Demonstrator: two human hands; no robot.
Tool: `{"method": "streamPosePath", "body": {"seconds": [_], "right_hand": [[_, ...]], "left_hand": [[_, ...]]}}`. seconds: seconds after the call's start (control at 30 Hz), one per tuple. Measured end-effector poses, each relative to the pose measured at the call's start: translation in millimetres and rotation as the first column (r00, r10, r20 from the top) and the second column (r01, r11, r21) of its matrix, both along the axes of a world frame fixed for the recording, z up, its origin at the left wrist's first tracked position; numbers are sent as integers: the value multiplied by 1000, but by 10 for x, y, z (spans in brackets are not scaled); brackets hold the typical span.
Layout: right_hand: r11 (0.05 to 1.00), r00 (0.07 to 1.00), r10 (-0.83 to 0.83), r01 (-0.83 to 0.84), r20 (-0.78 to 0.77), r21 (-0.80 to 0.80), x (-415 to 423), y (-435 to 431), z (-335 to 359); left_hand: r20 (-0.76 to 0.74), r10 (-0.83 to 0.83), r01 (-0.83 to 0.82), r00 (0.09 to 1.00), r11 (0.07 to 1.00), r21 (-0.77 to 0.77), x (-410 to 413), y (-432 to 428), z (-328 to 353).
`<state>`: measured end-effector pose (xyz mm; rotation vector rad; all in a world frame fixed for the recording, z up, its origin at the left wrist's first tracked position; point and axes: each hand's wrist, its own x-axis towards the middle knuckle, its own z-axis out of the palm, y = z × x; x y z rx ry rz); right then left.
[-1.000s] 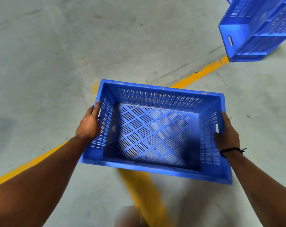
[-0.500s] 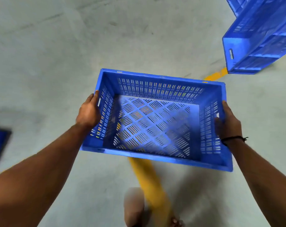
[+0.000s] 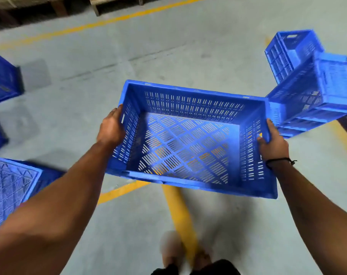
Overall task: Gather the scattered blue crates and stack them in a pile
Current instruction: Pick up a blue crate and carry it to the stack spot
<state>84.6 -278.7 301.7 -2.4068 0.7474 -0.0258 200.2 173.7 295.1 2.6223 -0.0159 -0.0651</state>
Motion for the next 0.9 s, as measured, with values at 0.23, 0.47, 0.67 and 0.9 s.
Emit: {"method": "streamPosePath", "body": {"seconds": [0.23, 0.47, 0.67, 0.9], "right_hand": [[999, 999, 35, -35, 9, -6, 1048, 10, 751], [984, 985, 167, -170, 47, 51, 2402, 97, 1156], [964, 961, 250, -258, 119, 59, 3609, 257, 1309], [960, 958, 249, -263, 140, 97, 5177, 687, 1363]], "left_hand": [[7, 121, -121, 993, 992, -17, 729, 63, 756], [0, 264, -264, 964, 964, -37, 1524, 206, 1053], [29, 312, -309, 950, 949, -61, 2395, 439, 1195], [16, 377, -369, 926, 915, -163, 3879, 843, 1349]]}}
